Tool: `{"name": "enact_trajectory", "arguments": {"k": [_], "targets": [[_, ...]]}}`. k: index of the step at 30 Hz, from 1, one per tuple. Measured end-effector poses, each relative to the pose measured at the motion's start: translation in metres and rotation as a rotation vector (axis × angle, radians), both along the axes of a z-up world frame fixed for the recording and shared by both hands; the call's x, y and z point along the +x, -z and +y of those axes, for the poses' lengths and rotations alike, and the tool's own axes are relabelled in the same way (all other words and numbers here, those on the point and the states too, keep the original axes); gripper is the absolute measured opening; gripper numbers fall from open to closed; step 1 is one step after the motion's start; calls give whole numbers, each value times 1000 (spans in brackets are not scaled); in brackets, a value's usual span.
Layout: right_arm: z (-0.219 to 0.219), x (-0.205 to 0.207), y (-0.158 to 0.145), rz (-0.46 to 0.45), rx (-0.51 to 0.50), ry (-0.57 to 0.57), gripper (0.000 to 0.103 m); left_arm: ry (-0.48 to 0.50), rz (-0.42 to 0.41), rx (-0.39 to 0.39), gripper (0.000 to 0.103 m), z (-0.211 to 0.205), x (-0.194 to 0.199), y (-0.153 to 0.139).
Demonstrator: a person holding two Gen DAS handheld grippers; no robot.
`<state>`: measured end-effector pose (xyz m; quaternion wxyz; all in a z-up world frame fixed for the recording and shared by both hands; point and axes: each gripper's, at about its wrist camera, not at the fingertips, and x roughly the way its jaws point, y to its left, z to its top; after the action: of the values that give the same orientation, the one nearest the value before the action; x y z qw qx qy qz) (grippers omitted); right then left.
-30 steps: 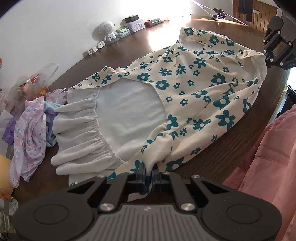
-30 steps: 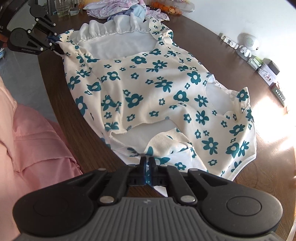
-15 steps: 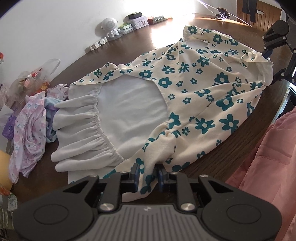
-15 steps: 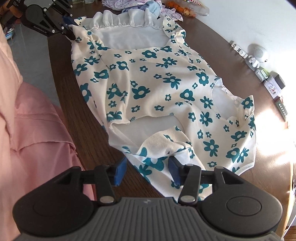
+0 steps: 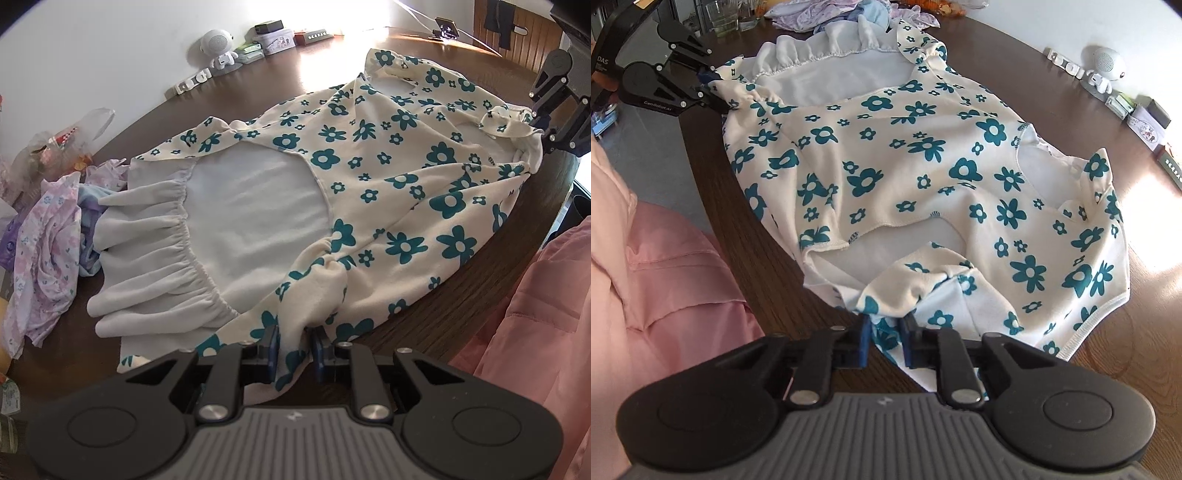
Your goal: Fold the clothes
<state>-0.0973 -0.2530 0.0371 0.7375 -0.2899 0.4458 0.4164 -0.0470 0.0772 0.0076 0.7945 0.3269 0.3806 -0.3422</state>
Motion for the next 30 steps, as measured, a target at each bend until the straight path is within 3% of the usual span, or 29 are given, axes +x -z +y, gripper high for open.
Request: {"name": "enact_trajectory", "arguments": {"k": [3, 8, 14, 18, 24, 30], "targets": [[4, -5, -3, -22, -13, 3, 7, -8, -4, -13, 6, 0, 0, -1], [1, -11, -16, -67, 12, 34, 7, -20, -14, -34, 4, 0, 1, -4], [6, 4, -37, -122, 10, 55, 7, 12, -121, -2, 4, -19, 18, -29], [16, 31, -55, -172, -35, 42, 7, 59, -189, 44, 4, -47, 54, -50], [34, 85, -43, -161, -111, 57, 6, 62, -150, 104, 4, -93, 110, -34], [39, 116, -23, -110, -113, 80, 6, 39, -66, 113, 6, -110, 146, -8]]}}
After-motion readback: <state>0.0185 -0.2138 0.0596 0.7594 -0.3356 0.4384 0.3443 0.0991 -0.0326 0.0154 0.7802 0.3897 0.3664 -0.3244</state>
